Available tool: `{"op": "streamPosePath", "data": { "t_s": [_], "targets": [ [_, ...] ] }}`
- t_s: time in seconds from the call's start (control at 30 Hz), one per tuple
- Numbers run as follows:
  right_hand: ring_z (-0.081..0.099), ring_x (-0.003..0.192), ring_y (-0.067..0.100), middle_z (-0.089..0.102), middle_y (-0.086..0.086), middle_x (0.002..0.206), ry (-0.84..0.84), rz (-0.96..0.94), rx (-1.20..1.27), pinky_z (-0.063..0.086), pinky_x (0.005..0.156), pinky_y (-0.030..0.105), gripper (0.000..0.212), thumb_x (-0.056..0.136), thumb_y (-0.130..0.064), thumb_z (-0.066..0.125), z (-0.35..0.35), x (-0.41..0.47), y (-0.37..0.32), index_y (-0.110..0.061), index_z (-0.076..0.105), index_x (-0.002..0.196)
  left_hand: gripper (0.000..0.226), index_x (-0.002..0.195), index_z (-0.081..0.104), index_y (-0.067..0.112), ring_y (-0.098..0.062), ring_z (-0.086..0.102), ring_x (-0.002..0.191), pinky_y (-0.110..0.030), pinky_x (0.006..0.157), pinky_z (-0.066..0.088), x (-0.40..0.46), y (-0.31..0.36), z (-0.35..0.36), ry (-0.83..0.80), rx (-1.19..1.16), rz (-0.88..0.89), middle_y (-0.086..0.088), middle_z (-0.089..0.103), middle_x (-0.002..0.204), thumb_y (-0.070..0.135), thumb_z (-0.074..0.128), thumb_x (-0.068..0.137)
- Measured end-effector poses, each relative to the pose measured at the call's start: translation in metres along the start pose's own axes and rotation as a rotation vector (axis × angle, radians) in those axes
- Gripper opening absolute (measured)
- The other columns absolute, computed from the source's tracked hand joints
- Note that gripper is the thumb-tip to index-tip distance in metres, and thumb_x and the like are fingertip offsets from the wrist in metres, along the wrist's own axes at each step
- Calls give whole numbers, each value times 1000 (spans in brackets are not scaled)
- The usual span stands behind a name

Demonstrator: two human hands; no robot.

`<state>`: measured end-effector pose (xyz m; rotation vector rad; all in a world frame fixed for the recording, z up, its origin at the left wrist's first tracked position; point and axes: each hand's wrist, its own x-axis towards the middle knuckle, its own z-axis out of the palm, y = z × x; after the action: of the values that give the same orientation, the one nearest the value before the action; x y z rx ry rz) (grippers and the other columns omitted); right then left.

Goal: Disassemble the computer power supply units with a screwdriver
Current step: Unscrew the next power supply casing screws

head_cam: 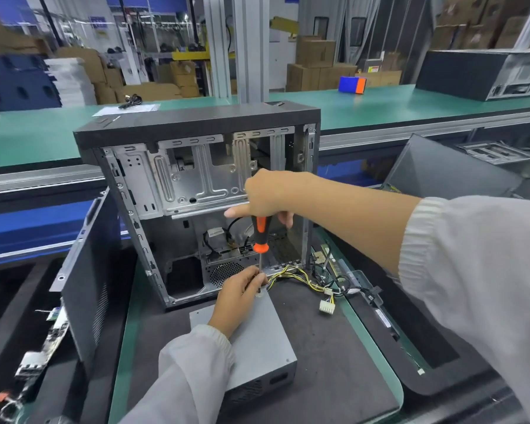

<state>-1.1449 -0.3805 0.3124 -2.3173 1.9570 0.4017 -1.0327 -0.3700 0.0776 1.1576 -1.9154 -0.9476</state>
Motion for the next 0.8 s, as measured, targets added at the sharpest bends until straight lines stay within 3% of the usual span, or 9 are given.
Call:
{"op": "streamPosePath", "data": {
  "t_s": [0.07,0.17,0.2,0.33,0.4,0.53,0.63,0.67,0.8],
  "targets": [
    [58,46,22,53,12,63,43,-51,-121,54,60,34,51,100,-46,40,3,2,-2,-5,40,70,21,82,61,16,-17,61,78,-38,78,47,0,0,0,-4,-3,-4,-1,67,79,21,52,100],
    [62,71,23,58,12,102,-44,-157,17,48,51,27,11,96,-8,50,4,6,5,-5,54,106,21,83,60,16,-15,62,79,-37,77,48,1,-1,1,-7,14,-10,3,68,80,23,52,101],
    [59,76,21,55,7,106,-78,-207,104,47,52,25,25,92,-1,52,2,5,9,-11,55,115,21,83,60,15,-14,62,79,-37,77,47,2,-2,1,-7,27,-3,5,68,79,22,52,101],
    [63,75,16,52,0,104,-101,-212,280,55,67,28,53,88,-41,65,2,-2,18,-18,45,132,24,78,60,15,-11,56,72,-32,72,43,1,-1,2,-9,19,8,4,62,72,20,51,101],
    [68,59,20,63,11,94,-56,-62,224,58,60,31,68,84,-66,53,7,-4,13,-5,52,114,25,77,59,18,-8,53,68,-28,68,40,1,0,1,-17,22,7,2,62,71,21,52,101],
    [46,46,14,46,5,60,133,-58,-36,35,42,24,51,98,-50,42,15,1,5,-7,41,70,26,75,57,27,-12,52,64,-32,65,40,2,-2,1,-23,77,-1,-2,62,69,26,53,100],
    [57,68,21,54,5,89,-16,-163,9,42,50,25,9,95,-14,53,8,2,9,-9,54,102,24,77,59,27,-16,58,70,-37,71,46,2,-3,1,-17,89,-8,0,64,71,27,53,100],
    [57,75,21,52,2,97,-64,-210,65,44,54,26,23,90,-8,57,7,1,9,-13,54,113,24,77,59,25,-18,59,71,-39,72,46,3,-3,1,-17,88,-6,-1,65,72,27,53,100],
    [57,82,22,51,3,116,8,-191,136,51,72,36,60,84,-52,65,13,-4,4,-15,46,127,25,75,58,25,-19,59,71,-41,72,47,2,-2,2,-10,86,3,0,64,71,27,53,100]
  ]
}}
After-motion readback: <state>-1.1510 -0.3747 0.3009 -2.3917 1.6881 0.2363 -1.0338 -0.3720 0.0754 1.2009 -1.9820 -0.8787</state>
